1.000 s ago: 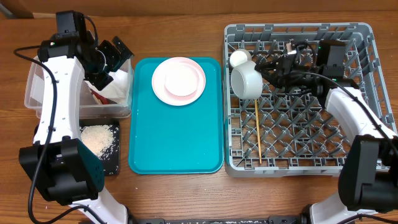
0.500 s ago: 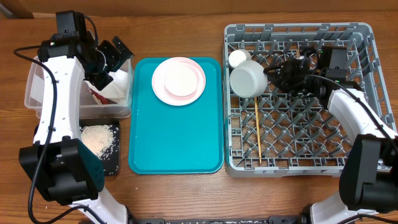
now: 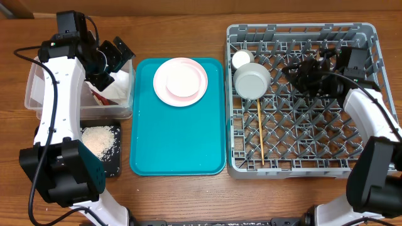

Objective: Sort waste into correct bins and load items into the dishwasher
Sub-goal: 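Release the white bowl and raise the right gripper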

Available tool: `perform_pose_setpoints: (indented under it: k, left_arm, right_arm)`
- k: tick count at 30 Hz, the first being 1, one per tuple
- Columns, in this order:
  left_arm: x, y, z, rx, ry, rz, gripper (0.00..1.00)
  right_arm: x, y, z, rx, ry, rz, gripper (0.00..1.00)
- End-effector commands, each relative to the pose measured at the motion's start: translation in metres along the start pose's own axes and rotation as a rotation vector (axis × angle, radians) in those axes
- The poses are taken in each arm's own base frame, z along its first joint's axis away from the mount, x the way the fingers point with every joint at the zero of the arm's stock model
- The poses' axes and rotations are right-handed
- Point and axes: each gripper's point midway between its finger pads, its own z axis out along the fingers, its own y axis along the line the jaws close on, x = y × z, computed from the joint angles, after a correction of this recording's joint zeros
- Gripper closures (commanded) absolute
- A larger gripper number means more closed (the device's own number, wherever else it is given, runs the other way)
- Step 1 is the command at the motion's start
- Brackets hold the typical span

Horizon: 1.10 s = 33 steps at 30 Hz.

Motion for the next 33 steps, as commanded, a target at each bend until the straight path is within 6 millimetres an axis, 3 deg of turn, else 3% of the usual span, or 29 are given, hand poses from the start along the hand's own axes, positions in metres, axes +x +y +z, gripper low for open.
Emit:
perform_pose_setpoints:
  k: [1, 6, 8, 10, 15, 21, 24, 28, 31, 33]
  left_arm:
    - [-0.002, -0.006, -0.006, 0.008, -0.019, 0.008, 0.00]
    - [-0.002, -0.006, -0.006, 0.008, -0.019, 0.008, 0.00]
    - [-0.001, -0.006, -0.006, 0.008, -0.018, 0.008, 0.00]
    - [-0.001, -0.006, -0.006, 0.008, -0.018, 0.008, 0.00]
    - [-0.001, -0.006, -0.006, 0.008, -0.018, 0.008, 0.00]
    - [-0.001, -0.006, -0.006, 0.008, -0.018, 0.008, 0.00]
    - [-0.001, -0.006, -0.006, 0.008, -0.018, 0.008, 0.00]
    - [-0.001, -0.006, -0.006, 0.008, -0.018, 0.008, 0.00]
    - [-0.001, -0.006, -0.006, 0.008, -0.018, 0.008, 0.00]
    - [-0.002, -0.006, -0.006, 0.008, -0.019, 0.008, 0.00]
  right_arm:
    - [-0.008, 0.051, -0.027, 0.072, -0.123, -0.240, 0.71]
    - [0.024, 0.072, -0.014, 0.213, -0.135, -0.485, 0.71]
    - [0.046, 0.068, 0.003, 0.323, -0.112, -0.553, 0.87]
    - [0.058, 0.067, 0.009, 0.369, -0.101, -0.582, 0.94]
    - [0.073, 0.064, 0.022, 0.447, -0.096, -0.636, 0.96]
    - [0.074, 0.043, 0.045, 0.483, -0.048, -0.623, 0.96]
    - [0.064, 0.044, 0.063, 0.460, -0.078, -0.634, 0.96]
    - [0.043, 0.055, 0.066, 0.452, -0.185, -0.657, 0.96]
    - [0.038, 0.065, 0.062, 0.436, -0.215, -0.665, 0.96]
    - [0.034, 0.084, 0.055, 0.401, -0.237, -0.679, 0.96]
